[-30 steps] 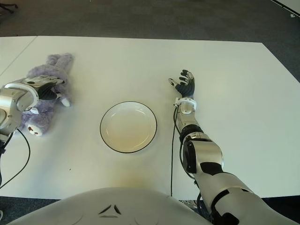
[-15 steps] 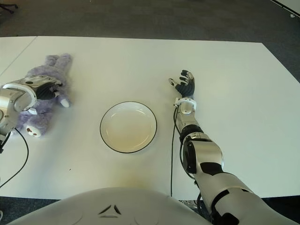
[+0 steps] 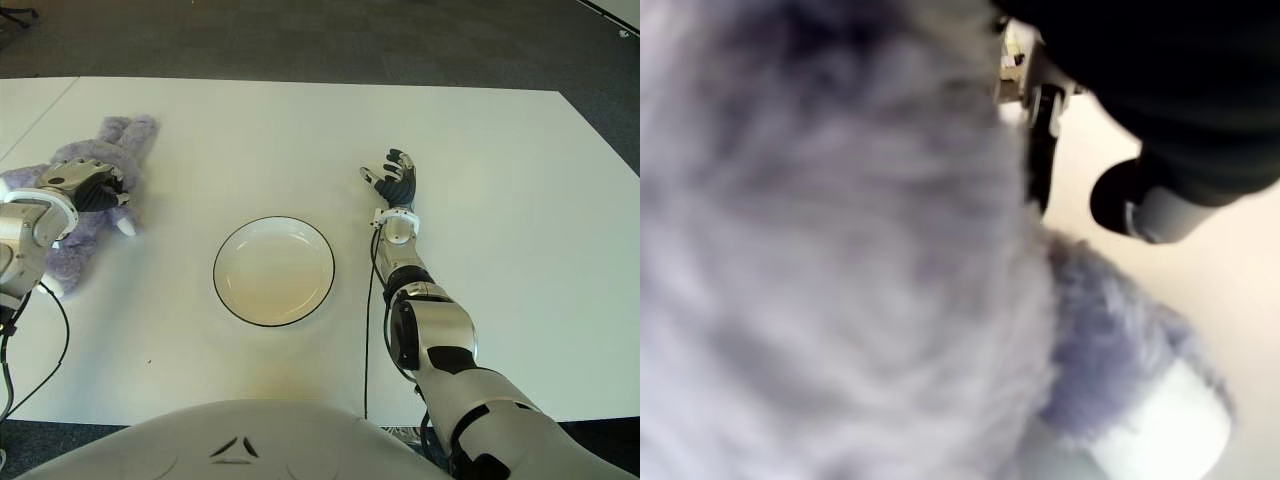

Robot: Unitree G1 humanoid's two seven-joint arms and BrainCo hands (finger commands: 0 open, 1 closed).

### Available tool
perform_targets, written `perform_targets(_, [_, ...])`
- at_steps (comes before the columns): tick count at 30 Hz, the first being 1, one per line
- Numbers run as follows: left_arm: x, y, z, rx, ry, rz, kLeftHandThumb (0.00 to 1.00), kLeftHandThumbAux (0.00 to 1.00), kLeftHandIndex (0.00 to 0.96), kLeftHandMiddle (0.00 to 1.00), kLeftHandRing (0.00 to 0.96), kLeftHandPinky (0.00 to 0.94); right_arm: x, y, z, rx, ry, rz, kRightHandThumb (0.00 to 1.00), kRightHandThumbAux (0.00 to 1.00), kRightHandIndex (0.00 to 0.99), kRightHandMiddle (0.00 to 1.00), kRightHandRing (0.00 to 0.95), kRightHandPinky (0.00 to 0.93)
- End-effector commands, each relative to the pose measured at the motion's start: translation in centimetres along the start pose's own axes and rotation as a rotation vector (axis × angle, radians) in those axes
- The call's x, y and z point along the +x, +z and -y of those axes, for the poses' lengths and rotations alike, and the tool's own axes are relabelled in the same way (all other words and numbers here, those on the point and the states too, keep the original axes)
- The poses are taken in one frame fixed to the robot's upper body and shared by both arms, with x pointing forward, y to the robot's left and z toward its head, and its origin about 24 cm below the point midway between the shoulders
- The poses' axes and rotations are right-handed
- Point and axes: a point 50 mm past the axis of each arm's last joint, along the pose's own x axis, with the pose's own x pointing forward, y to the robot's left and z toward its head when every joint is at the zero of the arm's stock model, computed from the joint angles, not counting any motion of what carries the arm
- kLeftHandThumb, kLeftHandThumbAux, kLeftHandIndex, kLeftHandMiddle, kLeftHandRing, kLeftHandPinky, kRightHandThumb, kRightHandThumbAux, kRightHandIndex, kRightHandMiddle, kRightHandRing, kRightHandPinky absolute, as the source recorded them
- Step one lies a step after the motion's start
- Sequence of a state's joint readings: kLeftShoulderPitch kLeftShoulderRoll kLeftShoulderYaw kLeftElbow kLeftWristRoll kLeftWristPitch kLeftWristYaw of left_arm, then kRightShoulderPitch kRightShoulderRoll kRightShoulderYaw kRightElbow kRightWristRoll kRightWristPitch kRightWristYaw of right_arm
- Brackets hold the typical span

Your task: Put the doll into the plate.

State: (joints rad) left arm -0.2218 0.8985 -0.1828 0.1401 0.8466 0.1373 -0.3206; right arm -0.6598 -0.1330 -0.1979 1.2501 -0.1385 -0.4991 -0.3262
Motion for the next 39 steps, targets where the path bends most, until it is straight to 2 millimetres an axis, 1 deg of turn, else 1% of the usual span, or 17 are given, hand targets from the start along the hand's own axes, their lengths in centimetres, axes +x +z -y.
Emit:
perform_targets(1, [-0.2, 0.2, 2.8, -0.005, -0.055, -0.029, 0.502, 0.477, 0.417, 0.561, 0.545, 0.542, -5.6, -8.6, 0.9, -0.072, 0.015, -0.365, 0.181, 0.856, 0.208, 0.236, 0.250, 0.267])
perform_targets(9, [-0.4, 0.2, 2.3, 0.031, 0.001, 0.009, 0.453, 0.509, 0.425, 0.580, 0.556, 0.561, -5.5, -8.6, 0.9, -0.082, 0.007, -0.369, 0.224, 0.861, 0.212, 0.239, 0.255, 0.277])
perform_targets(11, [-0.5, 0.2, 2.1, 0.030, 0.021, 0.029, 0.421, 0.527, 0.427, 0.588, 0.559, 0.565, -5.5, -8.6, 0.9, -0.085, 0.005, -0.368, 0.239, 0.863, 0.209, 0.244, 0.261, 0.283])
perform_targets(16, [-0.6, 0.1, 1.8, 0.009, 0.058, 0.074, 0.398, 0.543, 0.427, 0.594, 0.559, 0.563, -5.6, -8.6, 0.8, -0.089, 0.004, -0.366, 0.244, 0.862, 0.203, 0.248, 0.268, 0.285])
perform_targets(17, [-0.6, 0.1, 1.7, 0.004, 0.064, 0.082, 0.393, 0.548, 0.417, 0.590, 0.550, 0.537, -5.6, -8.6, 0.8, -0.090, 0.004, -0.366, 0.244, 0.860, 0.201, 0.246, 0.265, 0.272])
perform_targets(20, [-0.7, 0.0, 1.5, -0.001, 0.077, 0.105, 0.389, 0.548, 0.400, 0.582, 0.542, 0.520, -5.6, -8.6, 0.8, -0.095, 0.002, -0.364, 0.241, 0.858, 0.199, 0.241, 0.258, 0.255])
perform_targets(24, [-0.9, -0.2, 1.2, -0.004, 0.098, 0.117, 0.383, 0.540, 0.354, 0.562, 0.527, 0.501, -5.6, -8.5, 0.7, -0.102, 0.004, -0.363, 0.247, 0.855, 0.203, 0.238, 0.251, 0.256])
perform_targets(25, [-1.0, -0.3, 1.1, -0.005, 0.106, 0.116, 0.372, 0.533, 0.290, 0.524, 0.489, 0.398, -5.5, -8.5, 0.7, -0.103, 0.005, -0.363, 0.264, 0.854, 0.208, 0.244, 0.256, 0.272])
perform_targets(26, [-1.1, -0.4, 1.0, -0.004, 0.126, 0.114, 0.369, 0.532, 0.274, 0.513, 0.479, 0.372, -5.5, -8.5, 0.7, -0.104, 0.007, -0.364, 0.269, 0.853, 0.209, 0.245, 0.258, 0.276])
perform_targets(27, [-1.1, -0.4, 1.0, -0.004, 0.140, 0.113, 0.365, 0.528, 0.252, 0.489, 0.458, 0.365, -5.5, -8.5, 0.7, -0.104, 0.009, -0.364, 0.271, 0.853, 0.210, 0.248, 0.259, 0.269])
perform_targets(28, [-1.3, -0.5, 0.7, 0.000, 0.157, 0.113, 0.364, 0.528, 0.248, 0.485, 0.455, 0.363, -5.5, -8.5, 0.7, -0.104, 0.010, -0.365, 0.271, 0.853, 0.210, 0.249, 0.259, 0.268])
perform_targets(29, [-1.4, -0.6, 0.5, 0.004, 0.168, 0.114, 0.363, 0.525, 0.218, 0.407, 0.391, 0.311, -5.5, -8.5, 0.7, -0.104, 0.011, -0.365, 0.270, 0.852, 0.209, 0.249, 0.262, 0.274])
perform_targets(30, [-1.6, -0.7, 0.2, 0.008, 0.181, 0.114, 0.361, 0.522, 0.198, 0.362, 0.352, 0.277, -5.5, -8.5, 0.7, -0.104, 0.012, -0.365, 0.270, 0.852, 0.209, 0.250, 0.263, 0.279])
perform_targets(31, [-1.8, -0.8, 0.1, 0.012, 0.189, 0.114, 0.360, 0.521, 0.188, 0.338, 0.330, 0.257, -5.5, -8.5, 0.7, -0.104, 0.012, -0.365, 0.269, 0.852, 0.209, 0.250, 0.264, 0.281])
perform_targets(34, [-2.5, -0.9, -1.2, 0.037, 0.238, 0.121, 0.358, 0.514, 0.185, 0.338, 0.328, 0.264, -5.5, -8.6, 0.8, -0.103, 0.011, -0.368, 0.265, 0.851, 0.209, 0.249, 0.264, 0.279])
perform_targets(37, [-3.6, -1.2, -2.8, 0.069, 0.329, 0.115, 0.353, 0.493, 0.163, 0.304, 0.287, 0.223, -5.5, -8.6, 0.9, -0.107, 0.006, -0.368, 0.234, 0.852, 0.200, 0.235, 0.252, 0.255])
perform_targets(39, [-4.1, -1.3, -3.3, 0.077, 0.368, 0.107, 0.348, 0.477, 0.144, 0.279, 0.263, 0.213, -5.5, -8.6, 0.9, -0.108, 0.005, -0.368, 0.225, 0.854, 0.198, 0.227, 0.243, 0.255])
